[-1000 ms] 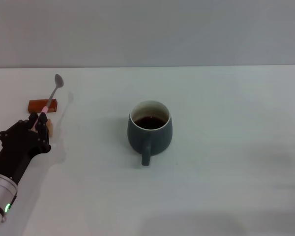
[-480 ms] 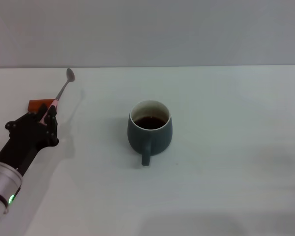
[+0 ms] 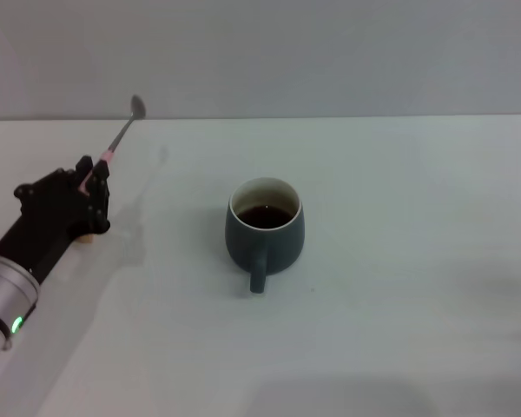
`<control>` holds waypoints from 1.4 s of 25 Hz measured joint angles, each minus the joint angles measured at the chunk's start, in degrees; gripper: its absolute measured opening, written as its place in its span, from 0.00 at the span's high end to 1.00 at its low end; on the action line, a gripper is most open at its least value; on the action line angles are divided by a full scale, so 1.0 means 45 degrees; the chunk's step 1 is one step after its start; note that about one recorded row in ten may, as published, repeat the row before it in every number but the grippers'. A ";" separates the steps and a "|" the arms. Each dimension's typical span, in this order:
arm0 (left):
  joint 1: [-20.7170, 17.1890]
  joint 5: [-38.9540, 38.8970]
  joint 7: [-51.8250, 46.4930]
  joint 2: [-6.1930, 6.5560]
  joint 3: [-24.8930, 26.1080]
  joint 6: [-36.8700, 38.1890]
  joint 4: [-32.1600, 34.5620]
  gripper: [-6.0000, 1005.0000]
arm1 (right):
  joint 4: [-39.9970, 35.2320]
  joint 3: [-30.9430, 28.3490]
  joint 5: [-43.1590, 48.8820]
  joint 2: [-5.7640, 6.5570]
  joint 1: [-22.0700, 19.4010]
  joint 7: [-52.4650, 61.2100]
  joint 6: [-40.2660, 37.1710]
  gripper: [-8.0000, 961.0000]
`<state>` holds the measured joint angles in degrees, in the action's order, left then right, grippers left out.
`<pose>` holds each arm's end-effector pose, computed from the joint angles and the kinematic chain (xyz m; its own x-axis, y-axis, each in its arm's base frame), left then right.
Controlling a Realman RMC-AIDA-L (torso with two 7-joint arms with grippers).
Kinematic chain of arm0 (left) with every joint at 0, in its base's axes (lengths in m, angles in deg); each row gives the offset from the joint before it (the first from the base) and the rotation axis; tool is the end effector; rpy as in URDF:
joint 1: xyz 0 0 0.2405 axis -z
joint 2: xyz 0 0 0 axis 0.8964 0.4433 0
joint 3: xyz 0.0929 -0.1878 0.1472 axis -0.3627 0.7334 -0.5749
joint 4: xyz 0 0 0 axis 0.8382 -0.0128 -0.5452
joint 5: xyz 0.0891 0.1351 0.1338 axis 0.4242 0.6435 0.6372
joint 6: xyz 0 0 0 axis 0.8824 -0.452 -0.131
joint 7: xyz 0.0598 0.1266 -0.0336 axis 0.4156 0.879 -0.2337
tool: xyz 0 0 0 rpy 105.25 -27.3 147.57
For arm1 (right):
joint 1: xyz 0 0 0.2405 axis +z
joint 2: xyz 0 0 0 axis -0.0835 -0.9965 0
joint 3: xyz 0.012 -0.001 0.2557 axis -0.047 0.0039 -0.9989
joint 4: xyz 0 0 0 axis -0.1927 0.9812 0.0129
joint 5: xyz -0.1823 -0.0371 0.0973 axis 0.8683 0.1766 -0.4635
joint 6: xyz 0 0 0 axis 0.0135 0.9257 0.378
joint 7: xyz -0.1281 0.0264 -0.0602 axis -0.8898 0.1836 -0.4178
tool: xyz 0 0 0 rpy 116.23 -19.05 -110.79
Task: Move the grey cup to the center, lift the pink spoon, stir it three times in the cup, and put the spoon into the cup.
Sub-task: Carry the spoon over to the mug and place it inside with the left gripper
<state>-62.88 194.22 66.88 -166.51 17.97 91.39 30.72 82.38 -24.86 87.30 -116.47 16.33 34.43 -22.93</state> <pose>-0.2878 0.2926 -0.0166 0.7480 0.0570 0.6612 0.6436 -0.3056 -0.7017 0.3596 0.2554 0.0094 0.7961 0.1368 -0.5895 -0.6052 0.1815 -0.7751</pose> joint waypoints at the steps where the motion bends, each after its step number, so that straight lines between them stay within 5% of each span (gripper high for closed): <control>1: -0.0028 0.0004 -0.0034 0.0121 -0.0013 -0.0164 -0.0258 0.85 | 0.0000 -0.0001 -0.0003 0.0000 -0.0018 -0.0001 -0.0001 0.99; 4: -0.0106 0.0012 -0.0042 0.0446 -0.0035 -0.1099 -0.1274 0.85 | 0.0000 -0.0018 -0.0018 0.0001 -0.0058 0.0000 0.0000 0.99; 15: -0.0152 0.0811 0.0016 0.0540 0.0225 -0.3428 -0.2790 0.86 | 0.0001 -0.0020 -0.0025 0.0000 -0.0066 0.0000 0.0000 0.99; 26: -0.0456 0.1220 0.0114 0.1060 0.0384 -0.5320 -0.4873 0.85 | -0.0019 -0.0114 -0.0025 0.0001 -0.0135 0.0000 -0.0001 0.99; 35: -0.0556 0.1434 0.1139 0.1178 0.0598 -0.7422 -0.6455 0.86 | -0.0020 -0.0318 -0.0024 0.0001 -0.0167 0.0000 -0.0004 0.99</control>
<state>-65.38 200.67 72.01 -161.21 20.66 57.99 1.67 82.29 -26.29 87.19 -116.47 15.58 34.43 -22.94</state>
